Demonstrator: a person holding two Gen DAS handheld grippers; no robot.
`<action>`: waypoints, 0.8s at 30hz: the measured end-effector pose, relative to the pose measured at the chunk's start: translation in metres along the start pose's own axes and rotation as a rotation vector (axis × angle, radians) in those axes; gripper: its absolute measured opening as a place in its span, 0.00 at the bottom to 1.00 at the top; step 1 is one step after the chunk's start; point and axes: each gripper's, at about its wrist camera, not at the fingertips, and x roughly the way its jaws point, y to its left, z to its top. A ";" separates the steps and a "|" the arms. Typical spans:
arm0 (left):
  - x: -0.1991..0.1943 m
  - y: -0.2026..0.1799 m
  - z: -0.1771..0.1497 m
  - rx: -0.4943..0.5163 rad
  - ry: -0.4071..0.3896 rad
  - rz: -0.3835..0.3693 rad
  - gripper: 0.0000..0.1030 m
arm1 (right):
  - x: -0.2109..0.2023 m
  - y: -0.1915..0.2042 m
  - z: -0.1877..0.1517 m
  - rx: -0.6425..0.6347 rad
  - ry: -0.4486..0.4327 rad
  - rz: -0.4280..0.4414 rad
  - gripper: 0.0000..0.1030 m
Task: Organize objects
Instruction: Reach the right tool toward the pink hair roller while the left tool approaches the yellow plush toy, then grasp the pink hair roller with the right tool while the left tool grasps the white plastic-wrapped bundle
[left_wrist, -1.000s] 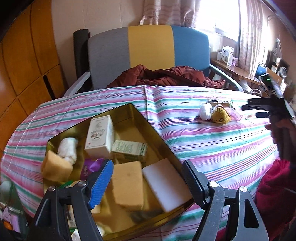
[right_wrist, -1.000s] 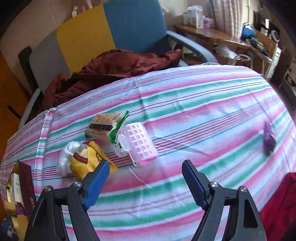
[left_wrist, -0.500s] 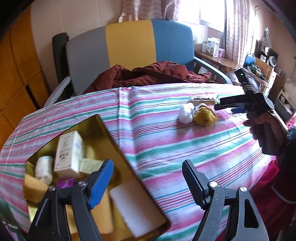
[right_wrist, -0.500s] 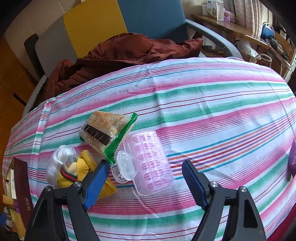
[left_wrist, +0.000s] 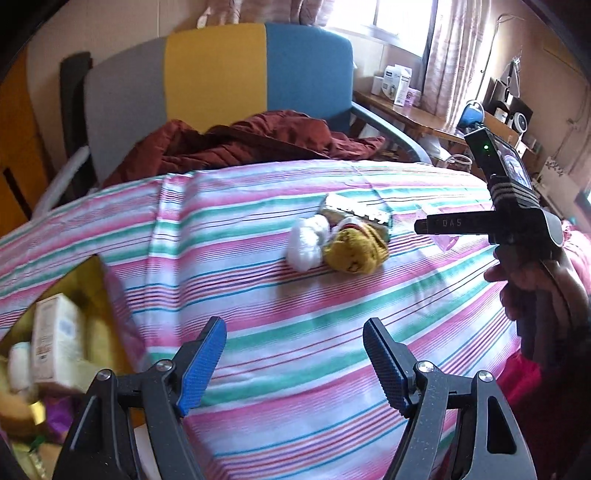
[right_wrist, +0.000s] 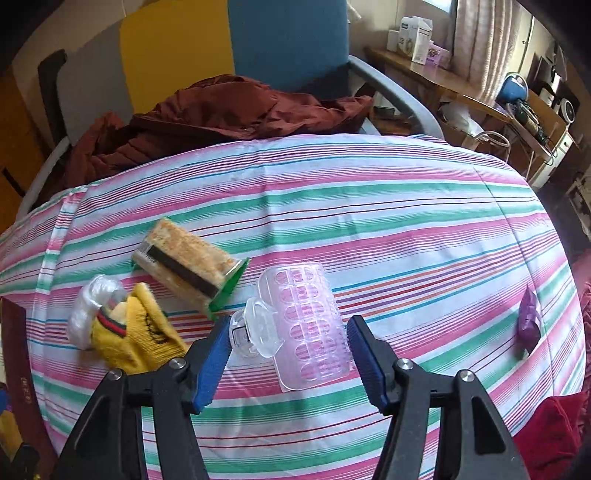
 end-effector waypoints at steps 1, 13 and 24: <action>0.006 -0.002 0.002 -0.001 0.007 -0.008 0.73 | 0.000 -0.002 0.001 0.007 -0.002 0.003 0.62; 0.052 0.015 0.029 -0.124 0.068 -0.011 0.62 | -0.016 0.000 0.004 0.008 -0.060 0.053 0.62; 0.086 0.010 0.067 -0.124 0.029 -0.023 0.55 | -0.018 0.001 0.005 0.013 -0.075 0.074 0.62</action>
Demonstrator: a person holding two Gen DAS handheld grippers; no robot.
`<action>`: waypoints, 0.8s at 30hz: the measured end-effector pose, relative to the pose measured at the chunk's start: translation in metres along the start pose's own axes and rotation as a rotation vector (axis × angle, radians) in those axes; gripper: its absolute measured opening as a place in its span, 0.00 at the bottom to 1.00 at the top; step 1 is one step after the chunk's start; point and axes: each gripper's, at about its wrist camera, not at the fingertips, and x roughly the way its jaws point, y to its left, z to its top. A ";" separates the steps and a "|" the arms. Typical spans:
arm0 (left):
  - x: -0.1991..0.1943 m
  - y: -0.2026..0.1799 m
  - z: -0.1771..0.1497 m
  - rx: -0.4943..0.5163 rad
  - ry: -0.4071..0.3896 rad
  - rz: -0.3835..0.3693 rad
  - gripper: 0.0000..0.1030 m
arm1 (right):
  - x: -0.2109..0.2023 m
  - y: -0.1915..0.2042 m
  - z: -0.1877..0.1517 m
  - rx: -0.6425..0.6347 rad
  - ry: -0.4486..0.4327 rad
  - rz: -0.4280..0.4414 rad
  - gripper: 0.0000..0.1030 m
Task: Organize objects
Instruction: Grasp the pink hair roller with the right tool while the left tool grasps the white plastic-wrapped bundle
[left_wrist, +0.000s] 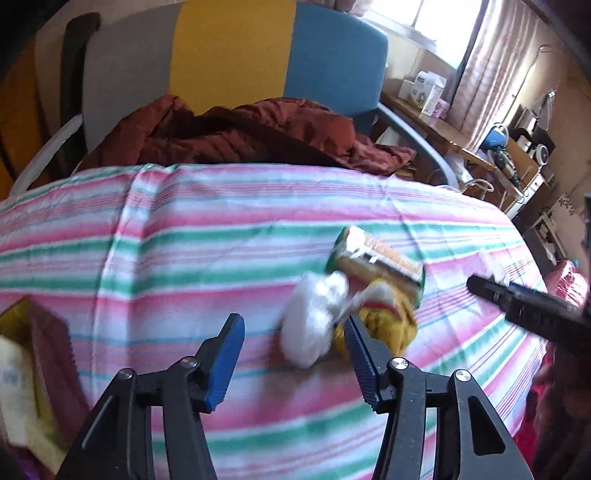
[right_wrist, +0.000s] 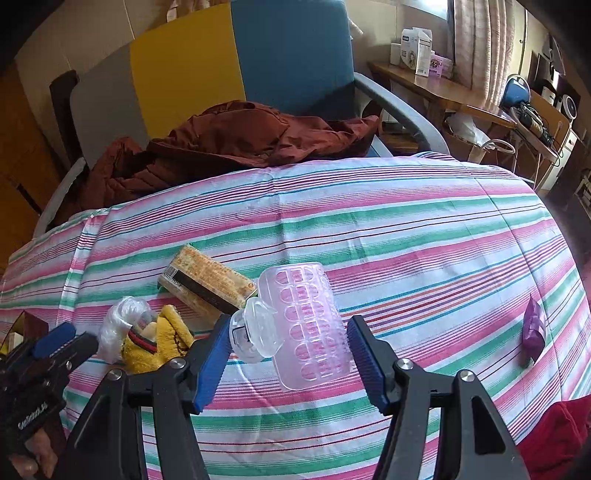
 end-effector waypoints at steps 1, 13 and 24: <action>0.003 -0.002 0.003 0.008 -0.006 0.004 0.55 | 0.001 0.000 0.000 -0.001 0.004 0.000 0.62; 0.064 -0.012 0.008 0.089 0.044 0.047 0.46 | 0.004 0.007 -0.001 -0.029 0.010 0.014 0.62; 0.035 -0.007 -0.020 0.075 0.042 0.134 0.32 | 0.008 0.014 -0.005 -0.062 0.009 0.027 0.62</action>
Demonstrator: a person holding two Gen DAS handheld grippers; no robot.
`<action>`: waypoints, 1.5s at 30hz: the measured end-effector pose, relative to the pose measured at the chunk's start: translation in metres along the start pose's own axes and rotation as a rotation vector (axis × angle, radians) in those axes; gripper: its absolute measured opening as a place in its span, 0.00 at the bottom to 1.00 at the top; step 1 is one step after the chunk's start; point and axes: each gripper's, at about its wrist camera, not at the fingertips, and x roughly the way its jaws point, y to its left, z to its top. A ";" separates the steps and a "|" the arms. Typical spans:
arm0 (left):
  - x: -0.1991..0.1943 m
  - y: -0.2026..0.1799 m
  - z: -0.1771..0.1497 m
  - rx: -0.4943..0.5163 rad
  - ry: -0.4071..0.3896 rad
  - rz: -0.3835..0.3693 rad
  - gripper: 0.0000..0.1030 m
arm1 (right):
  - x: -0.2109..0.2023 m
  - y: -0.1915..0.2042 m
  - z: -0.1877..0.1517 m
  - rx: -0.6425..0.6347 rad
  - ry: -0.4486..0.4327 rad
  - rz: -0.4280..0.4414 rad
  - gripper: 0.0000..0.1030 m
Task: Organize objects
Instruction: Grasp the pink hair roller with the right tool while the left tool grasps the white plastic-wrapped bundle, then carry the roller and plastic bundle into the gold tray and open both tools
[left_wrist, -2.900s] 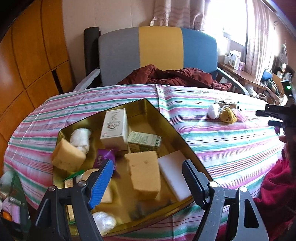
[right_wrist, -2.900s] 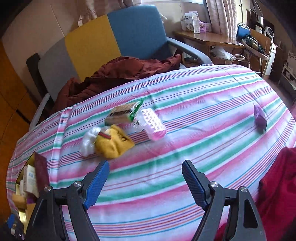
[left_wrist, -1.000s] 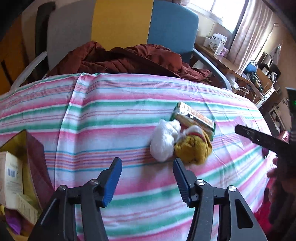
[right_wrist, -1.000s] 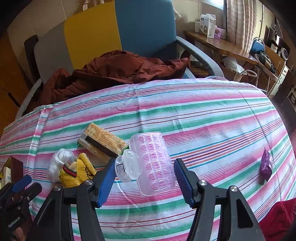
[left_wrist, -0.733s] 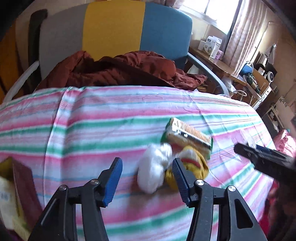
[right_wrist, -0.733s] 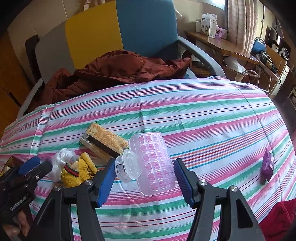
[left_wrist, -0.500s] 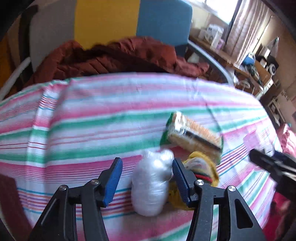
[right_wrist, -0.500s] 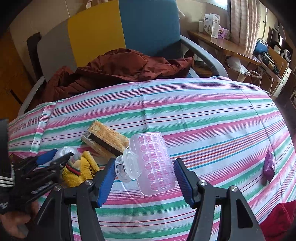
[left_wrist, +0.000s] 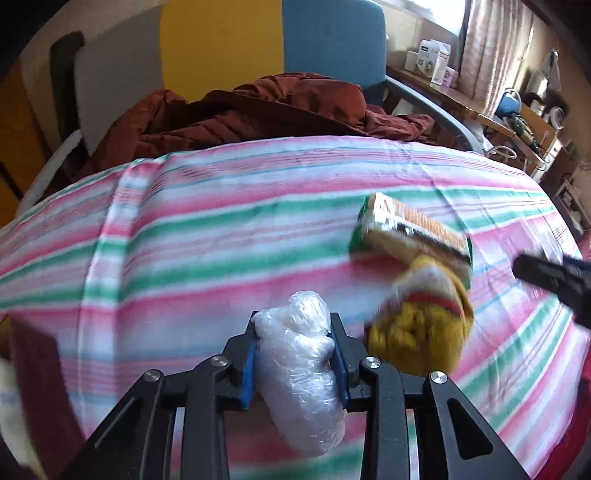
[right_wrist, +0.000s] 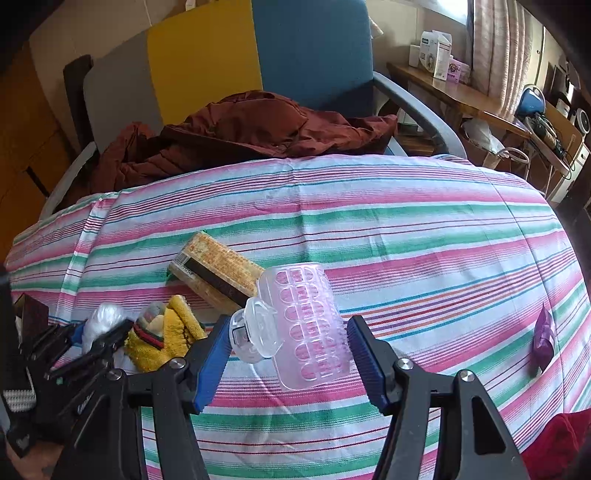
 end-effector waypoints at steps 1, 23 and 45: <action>-0.006 0.000 -0.004 -0.002 -0.011 -0.004 0.32 | -0.001 0.001 0.000 -0.006 -0.005 0.005 0.62; -0.132 0.001 -0.072 0.061 -0.189 0.024 0.33 | 0.008 0.016 -0.009 -0.091 -0.037 -0.030 0.62; -0.160 0.043 -0.124 -0.018 -0.156 0.019 0.33 | 0.019 -0.008 -0.012 0.001 -0.008 -0.126 0.62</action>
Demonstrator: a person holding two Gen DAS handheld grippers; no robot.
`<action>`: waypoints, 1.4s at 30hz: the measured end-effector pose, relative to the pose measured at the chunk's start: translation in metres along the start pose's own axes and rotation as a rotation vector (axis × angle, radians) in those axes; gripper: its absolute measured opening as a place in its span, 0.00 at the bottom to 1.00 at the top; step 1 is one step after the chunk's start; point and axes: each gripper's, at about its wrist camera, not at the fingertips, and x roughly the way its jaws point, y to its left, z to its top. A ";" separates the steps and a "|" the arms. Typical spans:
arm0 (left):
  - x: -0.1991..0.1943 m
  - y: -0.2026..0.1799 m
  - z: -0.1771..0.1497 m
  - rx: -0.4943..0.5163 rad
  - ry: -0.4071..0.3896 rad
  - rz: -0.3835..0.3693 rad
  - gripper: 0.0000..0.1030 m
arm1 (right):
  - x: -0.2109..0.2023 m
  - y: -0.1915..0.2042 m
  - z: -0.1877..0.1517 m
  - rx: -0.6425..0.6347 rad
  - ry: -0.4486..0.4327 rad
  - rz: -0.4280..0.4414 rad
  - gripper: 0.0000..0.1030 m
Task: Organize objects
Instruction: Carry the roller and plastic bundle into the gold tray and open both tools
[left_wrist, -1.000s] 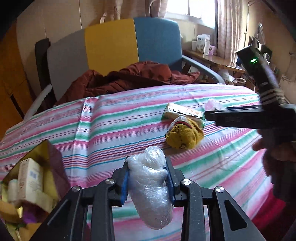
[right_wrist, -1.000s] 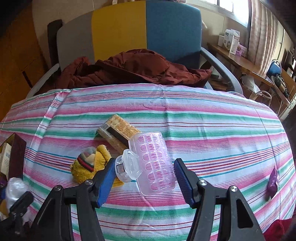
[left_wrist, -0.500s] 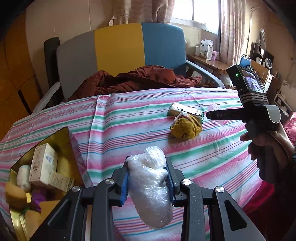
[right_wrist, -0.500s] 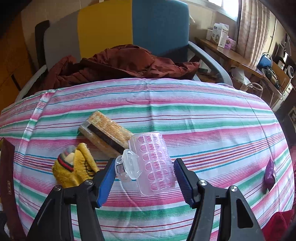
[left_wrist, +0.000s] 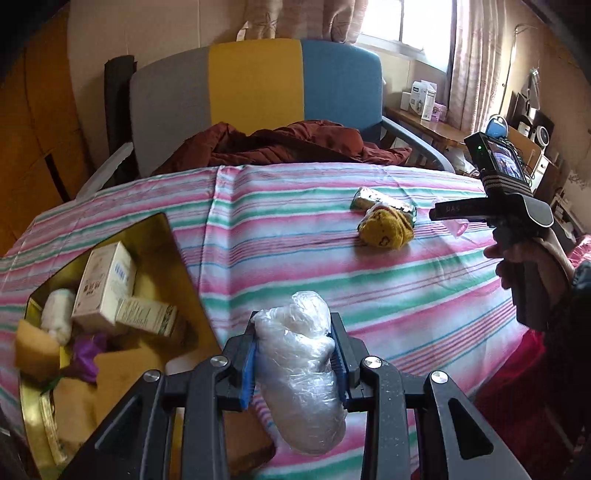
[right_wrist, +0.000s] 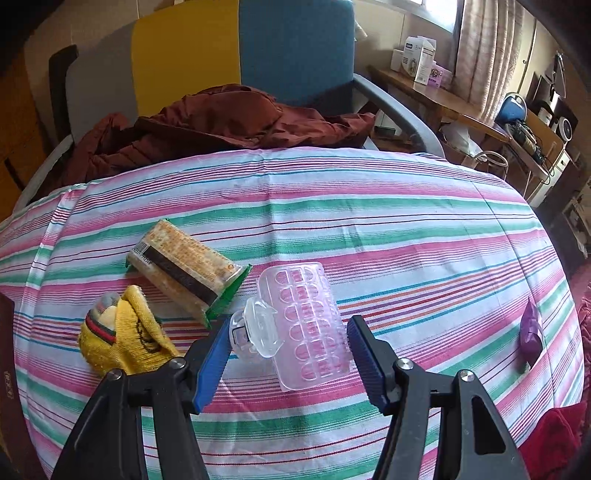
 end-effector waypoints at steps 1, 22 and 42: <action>-0.002 0.004 -0.003 -0.005 0.001 -0.001 0.33 | 0.000 0.000 0.000 -0.001 0.002 -0.002 0.62; -0.085 0.177 -0.089 -0.376 -0.009 0.151 0.33 | -0.065 0.039 -0.013 -0.063 -0.109 0.051 0.62; -0.069 0.169 -0.098 -0.341 -0.014 -0.003 0.34 | -0.147 0.279 -0.076 -0.278 -0.047 0.602 0.62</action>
